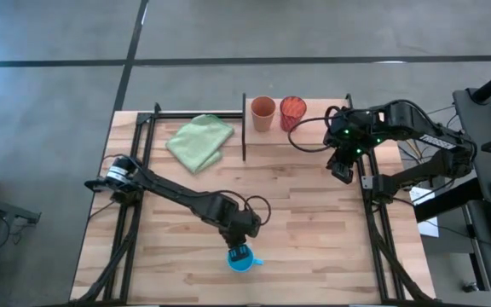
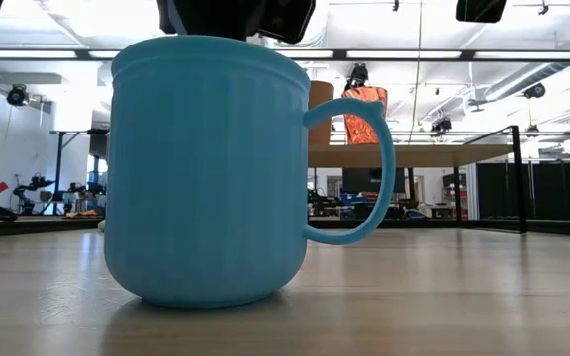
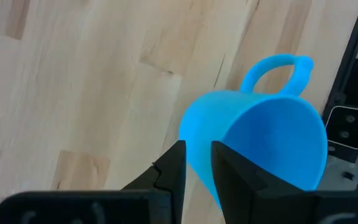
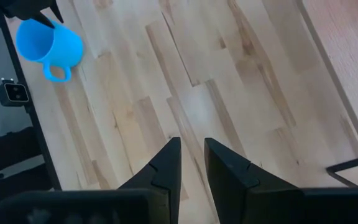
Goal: Stack small to large cups/mugs on shelf
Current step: Put the blue mug on the shelf
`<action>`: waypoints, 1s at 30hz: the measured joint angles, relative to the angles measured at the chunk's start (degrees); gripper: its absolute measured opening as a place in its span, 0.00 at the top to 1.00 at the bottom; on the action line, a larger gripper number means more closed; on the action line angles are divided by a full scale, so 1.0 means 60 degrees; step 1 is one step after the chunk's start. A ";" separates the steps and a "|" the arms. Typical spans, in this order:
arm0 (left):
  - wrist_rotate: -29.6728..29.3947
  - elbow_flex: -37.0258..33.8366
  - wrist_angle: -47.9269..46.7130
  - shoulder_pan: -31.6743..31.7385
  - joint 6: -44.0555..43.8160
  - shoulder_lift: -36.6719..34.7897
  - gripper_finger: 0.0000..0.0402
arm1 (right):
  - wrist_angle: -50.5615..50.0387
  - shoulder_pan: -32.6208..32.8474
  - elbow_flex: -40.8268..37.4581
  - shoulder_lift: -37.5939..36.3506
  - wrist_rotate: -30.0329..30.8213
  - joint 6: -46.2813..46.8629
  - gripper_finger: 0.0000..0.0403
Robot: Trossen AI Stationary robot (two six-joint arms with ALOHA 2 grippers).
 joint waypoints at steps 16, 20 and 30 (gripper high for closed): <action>0.0183 -0.0030 0.0160 -0.0096 -0.0015 -0.0033 0.85 | 0.0025 -0.0003 0.0000 0.0011 0.0000 0.0002 0.84; 0.0219 -0.0030 0.0171 -0.0143 -0.0015 -0.0040 0.85 | 0.0096 -0.0003 0.0000 0.0011 0.0000 0.0002 0.84; 0.0237 -0.0256 0.0154 -0.0255 0.0003 0.0113 0.85 | 0.0211 -0.0003 0.0000 0.0015 0.0000 0.0080 0.84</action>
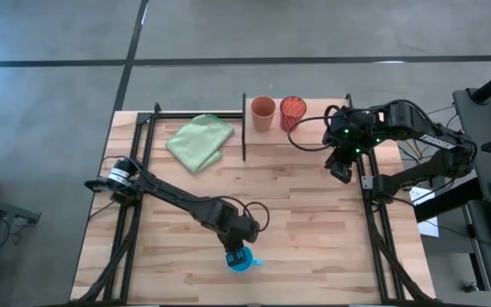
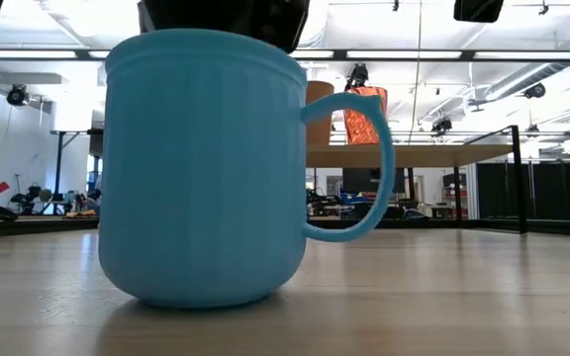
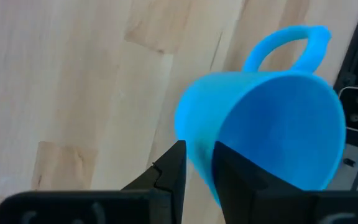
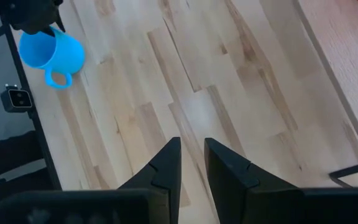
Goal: Stack small to large cups/mugs on shelf
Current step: Put the blue mug on the shelf
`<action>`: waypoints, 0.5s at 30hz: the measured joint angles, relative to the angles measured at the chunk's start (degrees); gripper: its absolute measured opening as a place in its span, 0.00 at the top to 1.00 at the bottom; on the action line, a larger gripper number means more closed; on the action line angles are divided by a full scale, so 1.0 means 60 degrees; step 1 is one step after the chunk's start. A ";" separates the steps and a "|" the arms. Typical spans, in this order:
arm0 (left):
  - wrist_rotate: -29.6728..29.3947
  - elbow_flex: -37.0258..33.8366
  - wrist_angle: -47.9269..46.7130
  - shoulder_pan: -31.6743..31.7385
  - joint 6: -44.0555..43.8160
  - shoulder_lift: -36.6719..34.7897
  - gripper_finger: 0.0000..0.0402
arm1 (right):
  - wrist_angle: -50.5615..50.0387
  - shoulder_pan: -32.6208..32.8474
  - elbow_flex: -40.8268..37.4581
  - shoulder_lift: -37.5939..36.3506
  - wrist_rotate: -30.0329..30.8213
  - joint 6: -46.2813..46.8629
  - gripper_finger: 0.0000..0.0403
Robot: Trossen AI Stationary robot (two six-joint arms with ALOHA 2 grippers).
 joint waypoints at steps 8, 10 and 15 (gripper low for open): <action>-0.0344 0.0151 -0.0108 0.0072 0.0566 -0.0007 0.99 | 0.0011 0.0002 0.0000 0.0000 0.0000 0.0000 0.84; -0.0388 0.0277 -0.0070 0.0129 0.0787 -0.0049 0.99 | 0.0011 0.0004 0.0000 0.0000 0.0000 0.0000 0.84; -0.0642 0.0930 -0.0394 0.0533 0.1694 -0.0086 1.00 | 0.0048 0.0002 0.0000 0.0004 0.0000 0.0002 0.84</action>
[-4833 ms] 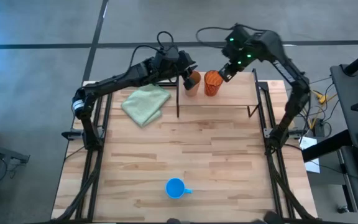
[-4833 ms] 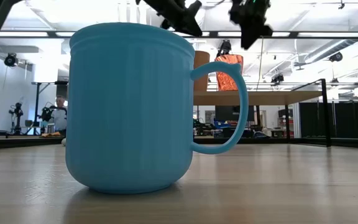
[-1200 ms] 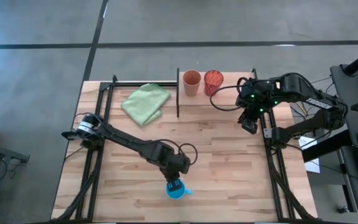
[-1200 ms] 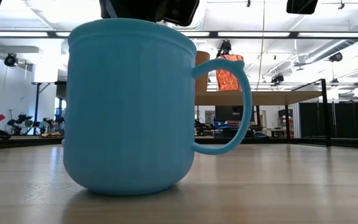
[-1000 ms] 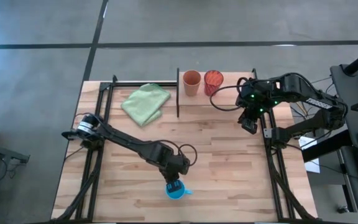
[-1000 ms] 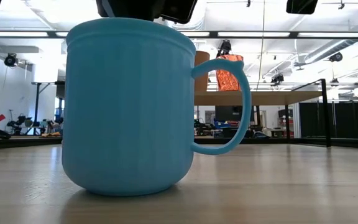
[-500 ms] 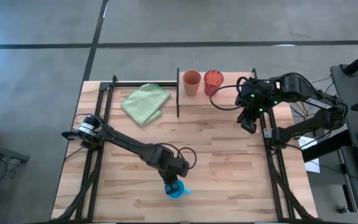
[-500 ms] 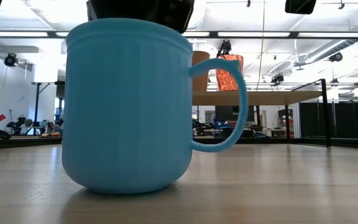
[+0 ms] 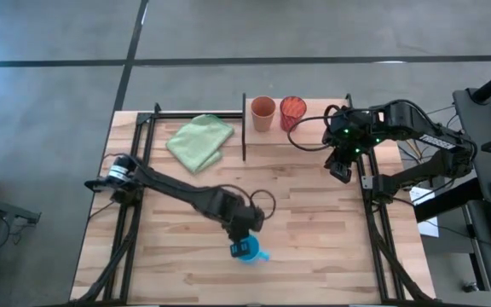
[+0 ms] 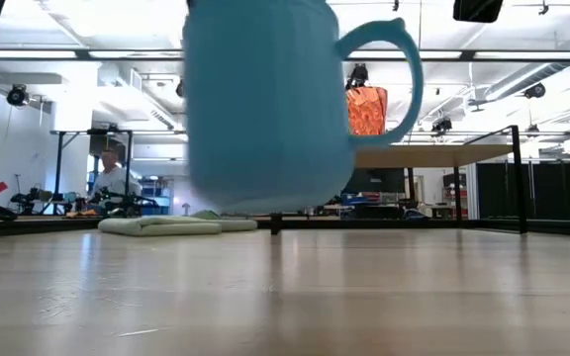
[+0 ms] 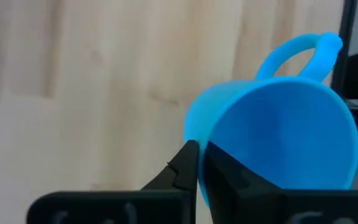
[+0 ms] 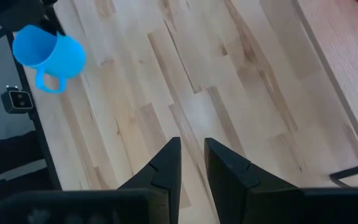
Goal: Stack small to large cups/mugs on shelf
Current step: Put the blue mug on the shelf
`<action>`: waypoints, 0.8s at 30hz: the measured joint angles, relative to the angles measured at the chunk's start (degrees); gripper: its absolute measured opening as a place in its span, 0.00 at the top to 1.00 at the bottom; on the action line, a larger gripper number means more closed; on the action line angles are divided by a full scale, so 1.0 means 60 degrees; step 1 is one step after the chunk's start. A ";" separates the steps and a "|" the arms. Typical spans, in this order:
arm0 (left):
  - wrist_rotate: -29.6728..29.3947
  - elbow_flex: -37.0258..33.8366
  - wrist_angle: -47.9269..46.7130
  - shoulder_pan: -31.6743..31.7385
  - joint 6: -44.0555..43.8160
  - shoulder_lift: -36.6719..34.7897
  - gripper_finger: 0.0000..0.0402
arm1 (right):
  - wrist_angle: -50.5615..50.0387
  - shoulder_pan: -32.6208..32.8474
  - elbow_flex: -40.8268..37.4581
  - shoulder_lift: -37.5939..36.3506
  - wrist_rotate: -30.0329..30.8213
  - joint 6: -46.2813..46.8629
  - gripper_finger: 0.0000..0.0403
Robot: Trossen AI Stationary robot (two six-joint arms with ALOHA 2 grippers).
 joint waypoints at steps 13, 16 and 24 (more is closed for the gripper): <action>-0.1158 0.0439 0.0337 0.2468 0.1725 -0.0030 1.00 | 0.0634 0.0001 -0.0291 -0.0039 0.0004 -0.0492 0.84; -0.1192 0.0804 0.0470 0.2809 0.1995 -0.0066 1.00 | 0.1089 0.0001 -0.0719 -0.0180 0.0004 -0.0840 0.84; -0.1228 0.2209 0.0626 0.3168 0.3066 -0.0115 1.00 | 0.3576 0.0001 -0.2467 -0.0818 0.0000 -0.0827 0.84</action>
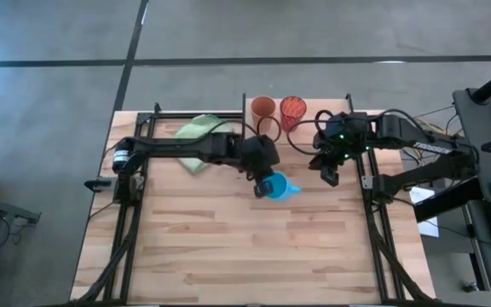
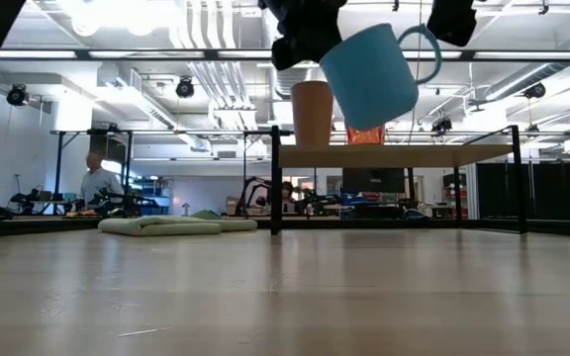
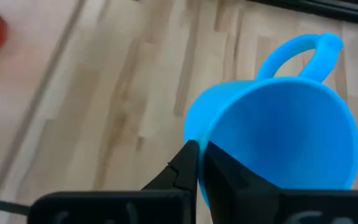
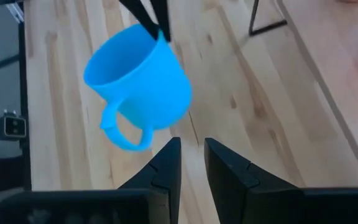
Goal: Stack small to large cups/mugs on shelf
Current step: Put the blue mug on the shelf
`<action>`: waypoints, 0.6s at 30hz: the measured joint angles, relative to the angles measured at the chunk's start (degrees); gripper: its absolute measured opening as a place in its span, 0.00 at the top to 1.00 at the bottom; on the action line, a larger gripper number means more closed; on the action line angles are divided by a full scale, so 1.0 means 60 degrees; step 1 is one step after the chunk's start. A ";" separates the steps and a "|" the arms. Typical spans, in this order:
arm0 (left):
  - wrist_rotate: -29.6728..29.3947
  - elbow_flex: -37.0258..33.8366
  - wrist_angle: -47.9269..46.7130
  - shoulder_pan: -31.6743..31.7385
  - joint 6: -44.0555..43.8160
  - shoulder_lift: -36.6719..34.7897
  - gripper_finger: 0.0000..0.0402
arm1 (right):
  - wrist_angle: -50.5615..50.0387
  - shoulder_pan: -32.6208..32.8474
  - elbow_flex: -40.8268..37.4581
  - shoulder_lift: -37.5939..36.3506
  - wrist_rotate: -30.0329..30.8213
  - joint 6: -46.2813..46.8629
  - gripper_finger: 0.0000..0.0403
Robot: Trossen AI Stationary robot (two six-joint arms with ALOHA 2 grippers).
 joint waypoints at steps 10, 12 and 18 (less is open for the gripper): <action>-0.0156 0.0070 -0.0058 0.0823 -0.0522 0.0011 1.00 | 0.0807 0.0066 -0.0627 -0.0063 -0.0084 0.0242 0.84; -0.0145 0.0070 -0.0031 0.0944 -0.0535 0.0015 1.00 | 0.1192 0.0066 -0.0672 -0.0035 -0.0087 0.0232 0.84; -0.0138 0.0074 0.0139 0.1080 -0.0545 0.0011 1.00 | 0.1880 0.0066 -0.0691 -0.0016 -0.0335 -0.0435 0.84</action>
